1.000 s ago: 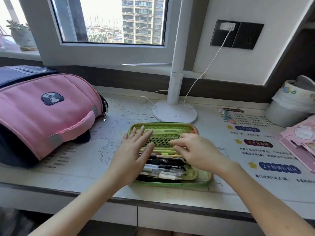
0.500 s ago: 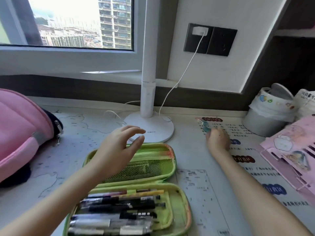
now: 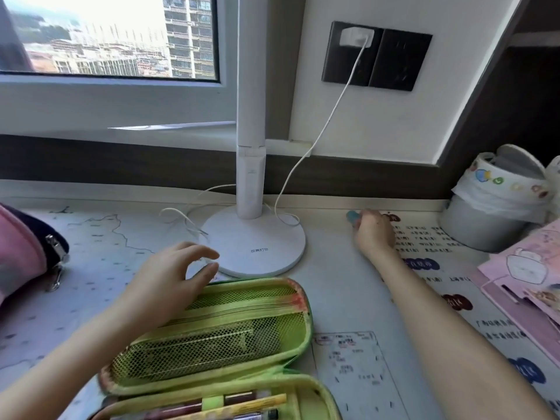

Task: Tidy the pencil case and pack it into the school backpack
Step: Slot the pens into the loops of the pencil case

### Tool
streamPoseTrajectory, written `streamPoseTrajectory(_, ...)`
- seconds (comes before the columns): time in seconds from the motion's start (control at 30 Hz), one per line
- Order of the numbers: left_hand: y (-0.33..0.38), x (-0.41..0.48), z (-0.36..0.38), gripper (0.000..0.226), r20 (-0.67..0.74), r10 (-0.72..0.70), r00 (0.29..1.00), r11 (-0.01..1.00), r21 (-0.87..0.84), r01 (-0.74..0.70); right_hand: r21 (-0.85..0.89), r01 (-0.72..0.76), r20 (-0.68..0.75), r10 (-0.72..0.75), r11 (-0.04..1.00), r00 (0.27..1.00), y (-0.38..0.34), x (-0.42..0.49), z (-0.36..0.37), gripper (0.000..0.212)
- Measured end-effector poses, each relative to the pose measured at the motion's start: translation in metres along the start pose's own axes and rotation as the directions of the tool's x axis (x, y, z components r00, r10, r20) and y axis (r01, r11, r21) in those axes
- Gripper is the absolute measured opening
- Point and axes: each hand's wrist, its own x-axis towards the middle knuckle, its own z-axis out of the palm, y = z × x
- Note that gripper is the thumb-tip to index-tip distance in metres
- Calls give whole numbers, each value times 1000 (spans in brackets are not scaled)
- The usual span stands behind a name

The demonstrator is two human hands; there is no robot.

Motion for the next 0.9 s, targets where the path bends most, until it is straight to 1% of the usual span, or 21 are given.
streamPoseTrajectory(0.07, -5, -2, -1, 25, 30, -28, 999, 1000, 4, 27, -78, 41, 20, -39, 996, 999, -2, 3, 5, 25)
streamPoseTrajectory(0.13, -8, -5, -3, 27, 59, -39, 998, 999, -4, 39, -114, 63, 21, -61, 992, 998, -6, 3, 5, 28)
streamPoseTrajectory(0.23, -9, -10, -7, 26, 119, -75, 990, 997, -5, 76, -90, 4, 40, -1, 996, 999, -13, -11, -5, 31)
streamPoseTrajectory(0.3, -9, -13, -10, 25, 151, -112, 982, 994, 6, 112, -19, -43, 53, 44, 999, 998, -18, -31, -20, 31)
streamPoseTrajectory(0.33, -10, -14, -11, 25, 166, -126, 978, 992, 14, 125, 41, -39, 46, 37, 998, 998, -21, -43, -31, 28)
streamPoseTrajectory(0.4, -13, -19, -15, 28, 209, -149, 967, 989, 38, 144, 167, 53, 62, -65, 985, 996, -30, -84, -66, 24)
streamPoseTrajectory(0.43, -14, -21, -17, 31, 228, -156, 961, 988, 53, 148, 227, 110, 100, -136, 968, 986, -33, -109, -86, 25)
streamPoseTrajectory(0.5, -14, -28, -21, 32, 238, -168, 957, 986, 57, 159, 370, 157, 196, -242, 916, 950, -39, -169, -127, 26)
streamPoseTrajectory(0.53, -15, -29, -22, 29, 223, -163, 961, 987, 48, 156, 405, 164, 241, -278, 900, 930, -43, -199, -145, 24)
streamPoseTrajectory(0.57, -13, -32, -24, 26, 211, -162, 964, 987, 42, 156, 404, 190, 278, -318, 895, 906, -45, -226, -157, 23)
streamPoseTrajectory(0.63, -11, -35, -26, 19, 173, -158, 972, 987, 20, 157, 343, 264, 313, -374, 902, 873, -48, -263, -159, 23)
streamPoseTrajectory(0.7, -7, -38, -29, 8, 118, -142, 983, 989, -25, 146, 259, 311, 296, -381, 915, 876, -52, -282, -147, 25)
streamPoseTrajectory(0.73, -4, -41, -30, 5, 87, -121, 989, 991, -40, 125, 237, 316, 276, -375, 919, 885, -54, -288, -142, 23)
streamPoseTrajectory(0.83, 8, -49, -34, 9, 3, -57, 998, 997, -51, 57, 203, 328, 247, -372, 923, 895, -61, -295, -132, 11)
streamPoseTrajectory(0.9, 14, -57, -39, 9, -47, -28, 999, 997, -68, 25, 185, 329, 272, -369, 926, 888, -61, -299, -134, 17)
